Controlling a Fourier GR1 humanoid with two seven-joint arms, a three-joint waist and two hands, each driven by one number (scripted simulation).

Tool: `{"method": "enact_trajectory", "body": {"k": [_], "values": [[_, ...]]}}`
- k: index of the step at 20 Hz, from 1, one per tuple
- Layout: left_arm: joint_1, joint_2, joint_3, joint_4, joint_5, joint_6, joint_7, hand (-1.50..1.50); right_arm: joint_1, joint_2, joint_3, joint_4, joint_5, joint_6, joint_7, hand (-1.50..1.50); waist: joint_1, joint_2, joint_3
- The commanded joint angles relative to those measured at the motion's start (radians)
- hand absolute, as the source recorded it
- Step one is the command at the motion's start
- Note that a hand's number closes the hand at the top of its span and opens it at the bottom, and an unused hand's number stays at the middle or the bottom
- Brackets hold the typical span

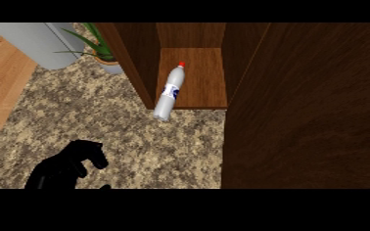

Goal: Pick up the bottled water, place it into the cabinet and close the cabinet

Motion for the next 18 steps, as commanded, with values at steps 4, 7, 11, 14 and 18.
{"method": "enact_trajectory", "body": {"k": [4,7,11,14,18], "values": [[0.089,0.095,0.135,-0.058,0.094,-0.070,-0.016,-1.50,0.005,-0.027,0.066,-0.304,0.139,-0.026,0.091,1.50,0.016,-0.003,-0.005],[0.104,0.135,0.194,-0.069,0.122,-0.089,-0.011,-1.50,-0.025,-0.035,0.119,-0.312,0.157,-0.031,0.111,1.50,0.012,-0.007,-0.006],[0.161,0.160,0.236,-0.061,0.159,-0.142,-0.033,-1.50,-0.086,-0.049,0.185,-0.301,0.187,-0.036,0.142,1.50,0.020,-0.010,-0.009],[0.179,0.177,0.265,-0.066,0.192,-0.166,-0.026,-1.50,-0.153,-0.049,0.253,-0.287,0.202,-0.059,0.170,1.50,0.031,-0.011,-0.011],[0.212,0.202,0.298,-0.070,0.215,-0.201,-0.032,-1.50,-0.234,-0.079,0.308,-0.278,0.210,-0.072,0.217,1.50,0.037,-0.019,-0.015]]}}
